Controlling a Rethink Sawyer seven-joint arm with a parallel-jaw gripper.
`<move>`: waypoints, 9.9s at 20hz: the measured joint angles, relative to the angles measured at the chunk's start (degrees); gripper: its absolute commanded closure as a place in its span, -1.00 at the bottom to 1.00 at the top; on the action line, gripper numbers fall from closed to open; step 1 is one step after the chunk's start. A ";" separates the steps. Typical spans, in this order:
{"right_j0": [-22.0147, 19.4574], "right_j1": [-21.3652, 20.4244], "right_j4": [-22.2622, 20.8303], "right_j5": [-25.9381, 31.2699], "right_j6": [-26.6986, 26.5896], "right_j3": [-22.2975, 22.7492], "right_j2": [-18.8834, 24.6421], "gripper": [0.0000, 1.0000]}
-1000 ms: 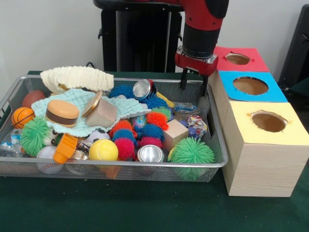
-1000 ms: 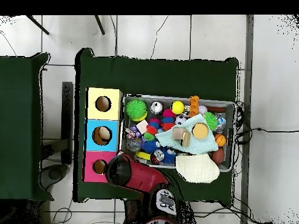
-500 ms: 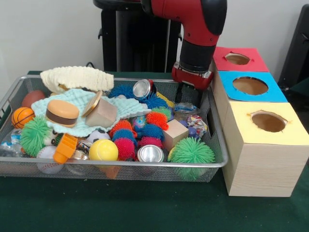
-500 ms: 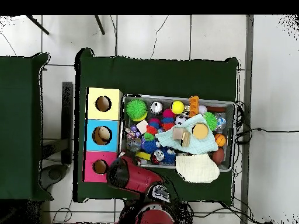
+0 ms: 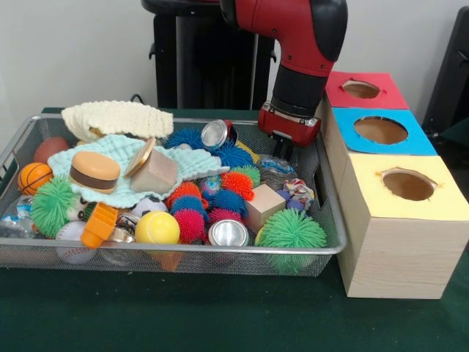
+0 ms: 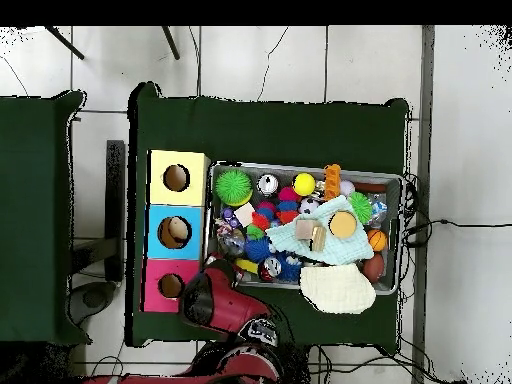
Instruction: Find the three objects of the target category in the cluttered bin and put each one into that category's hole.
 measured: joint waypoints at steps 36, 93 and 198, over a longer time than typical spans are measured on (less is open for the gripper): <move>-1.77 -0.80 2.90 1.39 0.01 1.73 0.26 -1.00; -6.65 -8.17 2.96 1.98 0.47 9.26 6.91 -1.00; -9.43 -12.21 -2.10 33.68 11.79 -6.50 1.65 -1.00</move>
